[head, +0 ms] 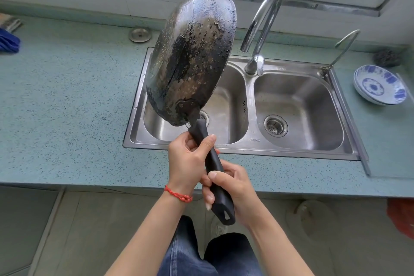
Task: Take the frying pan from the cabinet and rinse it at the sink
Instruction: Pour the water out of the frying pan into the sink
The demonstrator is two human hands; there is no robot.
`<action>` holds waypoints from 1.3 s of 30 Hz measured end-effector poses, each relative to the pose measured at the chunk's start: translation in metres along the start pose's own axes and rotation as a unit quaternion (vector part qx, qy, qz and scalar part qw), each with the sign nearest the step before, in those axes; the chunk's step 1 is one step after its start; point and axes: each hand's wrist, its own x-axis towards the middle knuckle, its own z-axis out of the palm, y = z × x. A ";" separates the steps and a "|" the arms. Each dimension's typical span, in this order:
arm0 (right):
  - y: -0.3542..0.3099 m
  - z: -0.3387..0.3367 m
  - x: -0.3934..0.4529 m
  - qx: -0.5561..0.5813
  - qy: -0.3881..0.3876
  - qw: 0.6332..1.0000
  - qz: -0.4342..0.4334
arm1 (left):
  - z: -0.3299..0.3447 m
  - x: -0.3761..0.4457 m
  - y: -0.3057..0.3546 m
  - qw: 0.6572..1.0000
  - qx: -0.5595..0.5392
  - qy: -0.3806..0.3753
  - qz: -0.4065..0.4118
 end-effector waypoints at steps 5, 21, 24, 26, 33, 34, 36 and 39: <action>-0.006 0.000 -0.002 -0.083 0.033 0.996 0.006 | 0.001 0.001 -0.001 0.999 -0.021 -0.022 -0.015; 0.000 0.003 -0.002 -0.272 0.164 0.946 -0.059 | 0.001 0.010 -0.011 0.984 -0.060 -0.089 -0.146; -0.001 0.004 -0.005 -0.309 0.182 0.931 -0.064 | 0.003 0.012 -0.012 0.986 -0.018 -0.076 -0.150; -0.002 0.003 -0.006 -0.340 0.188 0.919 -0.071 | 0.003 0.014 -0.012 0.987 0.004 -0.076 -0.142; -0.006 0.002 -0.007 -0.305 0.187 0.930 -0.083 | 0.005 0.015 -0.013 0.988 -0.031 -0.083 -0.123; -0.006 0.003 -0.006 -0.287 0.186 0.936 -0.079 | 0.005 0.014 -0.013 0.989 -0.044 -0.081 -0.119; -0.005 0.005 -0.006 -0.244 0.177 0.952 -0.063 | 0.004 0.012 -0.014 0.987 -0.073 -0.085 -0.113; -0.009 0.003 -0.008 -0.203 0.143 0.969 -0.017 | 0.004 0.010 -0.016 0.982 -0.117 -0.109 -0.103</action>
